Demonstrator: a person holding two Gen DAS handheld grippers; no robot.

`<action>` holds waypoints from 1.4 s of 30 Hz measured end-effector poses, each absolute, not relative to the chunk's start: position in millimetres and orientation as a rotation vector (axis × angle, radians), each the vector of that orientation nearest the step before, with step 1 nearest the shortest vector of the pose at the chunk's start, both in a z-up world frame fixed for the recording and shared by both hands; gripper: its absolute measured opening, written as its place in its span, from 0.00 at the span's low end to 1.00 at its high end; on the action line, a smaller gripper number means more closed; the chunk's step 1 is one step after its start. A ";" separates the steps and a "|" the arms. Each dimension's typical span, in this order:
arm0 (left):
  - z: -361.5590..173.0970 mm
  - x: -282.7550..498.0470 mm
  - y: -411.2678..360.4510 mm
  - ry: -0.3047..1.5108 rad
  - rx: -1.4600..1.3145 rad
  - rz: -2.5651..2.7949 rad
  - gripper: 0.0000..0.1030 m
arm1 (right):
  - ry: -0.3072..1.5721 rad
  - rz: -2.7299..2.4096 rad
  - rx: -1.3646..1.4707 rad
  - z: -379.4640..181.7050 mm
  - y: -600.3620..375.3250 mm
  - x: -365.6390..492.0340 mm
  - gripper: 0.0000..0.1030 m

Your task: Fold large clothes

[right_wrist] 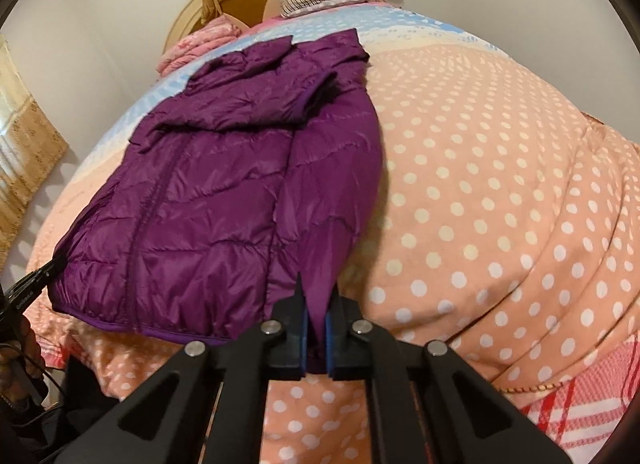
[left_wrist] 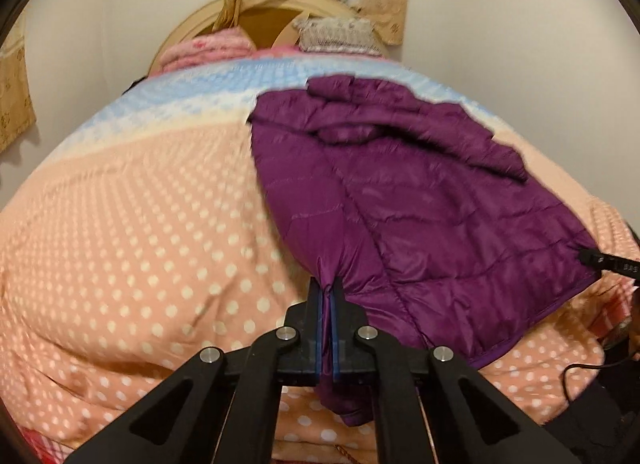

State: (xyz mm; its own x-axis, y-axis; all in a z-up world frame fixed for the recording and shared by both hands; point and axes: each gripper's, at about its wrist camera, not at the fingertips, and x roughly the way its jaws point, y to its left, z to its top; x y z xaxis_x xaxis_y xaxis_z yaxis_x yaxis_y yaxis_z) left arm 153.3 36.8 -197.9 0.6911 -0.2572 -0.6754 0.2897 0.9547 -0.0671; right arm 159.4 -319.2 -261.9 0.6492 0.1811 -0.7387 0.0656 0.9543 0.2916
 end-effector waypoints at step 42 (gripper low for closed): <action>-112.9 334.3 66.6 0.457 -0.018 -0.190 0.82 | 0.531 0.091 0.354 -147.0 -338.4 351.0 0.07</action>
